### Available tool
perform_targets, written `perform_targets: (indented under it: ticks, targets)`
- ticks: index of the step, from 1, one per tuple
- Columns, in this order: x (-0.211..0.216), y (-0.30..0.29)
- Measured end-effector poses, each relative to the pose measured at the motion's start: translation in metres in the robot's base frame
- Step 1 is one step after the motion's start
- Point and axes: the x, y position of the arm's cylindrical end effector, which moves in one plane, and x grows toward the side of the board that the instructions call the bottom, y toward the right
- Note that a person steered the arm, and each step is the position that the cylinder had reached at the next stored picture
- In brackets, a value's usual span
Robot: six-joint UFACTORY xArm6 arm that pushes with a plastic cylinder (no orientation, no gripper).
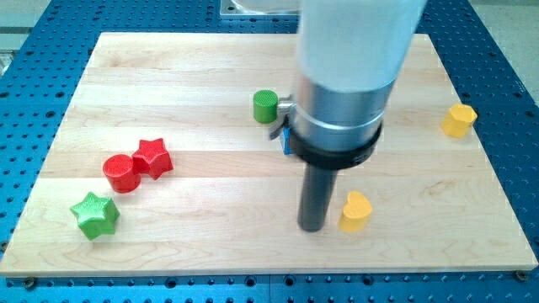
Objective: Push the heart left beside the hexagon
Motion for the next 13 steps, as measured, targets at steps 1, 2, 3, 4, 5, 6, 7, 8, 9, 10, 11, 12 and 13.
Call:
perform_targets:
  ticks: [1,2,3,4,5,6,7,8,9,10,11,12,13]
  targets:
    - [0.000,0.054]
    - [-0.043,0.103]
    - [-0.054,0.135]
    - [-0.029,0.146]
    - [-0.024,0.184]
    - [0.008,0.179]
    - [-0.011,0.224]
    - [-0.042,0.215]
    - [-0.069,0.202]
    - [-0.085,0.193]
    - [-0.085,0.187]
    - [-0.123,0.197]
    - [-0.114,0.200]
